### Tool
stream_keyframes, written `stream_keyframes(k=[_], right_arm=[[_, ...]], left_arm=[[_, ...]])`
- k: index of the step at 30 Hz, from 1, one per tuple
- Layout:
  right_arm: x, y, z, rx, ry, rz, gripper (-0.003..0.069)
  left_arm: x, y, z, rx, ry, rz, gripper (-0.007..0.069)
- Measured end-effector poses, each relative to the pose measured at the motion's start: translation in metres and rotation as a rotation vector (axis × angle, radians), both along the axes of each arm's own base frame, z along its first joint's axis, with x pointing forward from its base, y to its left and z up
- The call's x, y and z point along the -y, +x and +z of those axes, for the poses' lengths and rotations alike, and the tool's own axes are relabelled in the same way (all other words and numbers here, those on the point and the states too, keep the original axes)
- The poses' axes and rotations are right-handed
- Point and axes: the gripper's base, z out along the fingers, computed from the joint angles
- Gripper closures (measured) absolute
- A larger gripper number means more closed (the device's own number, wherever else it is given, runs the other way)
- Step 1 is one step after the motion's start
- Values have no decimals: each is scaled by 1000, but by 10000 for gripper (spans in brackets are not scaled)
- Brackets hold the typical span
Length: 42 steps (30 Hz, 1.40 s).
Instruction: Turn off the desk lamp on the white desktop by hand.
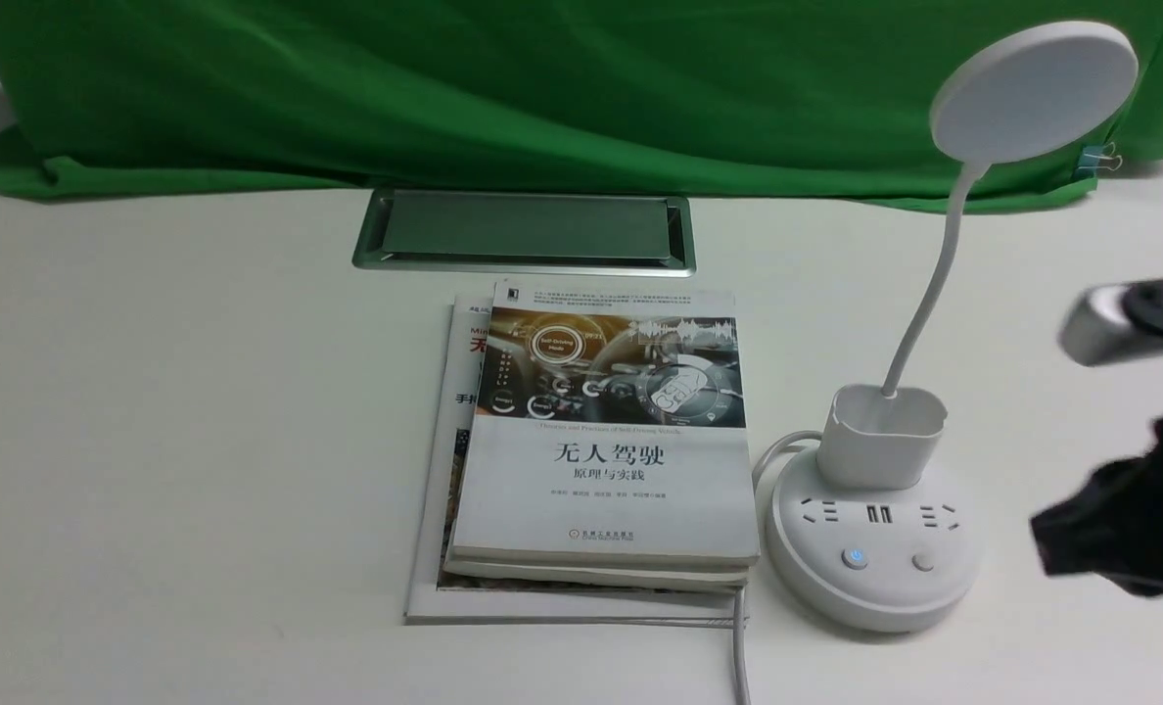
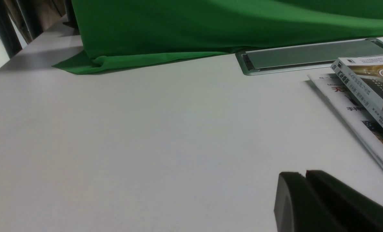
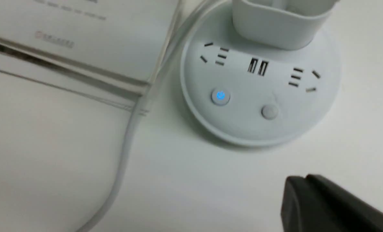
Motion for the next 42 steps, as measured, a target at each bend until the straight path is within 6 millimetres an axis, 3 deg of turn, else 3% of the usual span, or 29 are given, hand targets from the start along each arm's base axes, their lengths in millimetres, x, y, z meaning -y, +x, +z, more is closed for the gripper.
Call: stream_keyframes(k=[5, 11, 16, 21, 23, 26, 29, 33, 42], right_arm=[[9, -27, 24, 134, 59, -18, 613], [15, -41, 42, 277, 102, -25, 609], [22, -53, 40, 370, 73, -8, 603], [49, -83, 2, 561, 35, -133, 606], [58, -98, -24, 684, 32, -212, 606], [64, -111, -61, 802, 9, -262, 606], [66, -118, -83, 860, -30, -254, 608], [66, -122, -89, 908, -52, -242, 608], [66, -123, -95, 841, -69, -225, 608]], left_arm=[[0, 0, 0, 0, 0, 0, 605], [0, 0, 0, 0, -1, 0, 605], [0, 0, 0, 0, -1, 0, 605], [0, 0, 0, 0, -1, 0, 605], [0, 0, 0, 0, -1, 0, 605], [0, 0, 0, 0, -1, 0, 605], [0, 0, 0, 0, -1, 0, 605], [0, 0, 0, 1, 0, 0, 605], [0, 0, 0, 0, 0, 0, 605]])
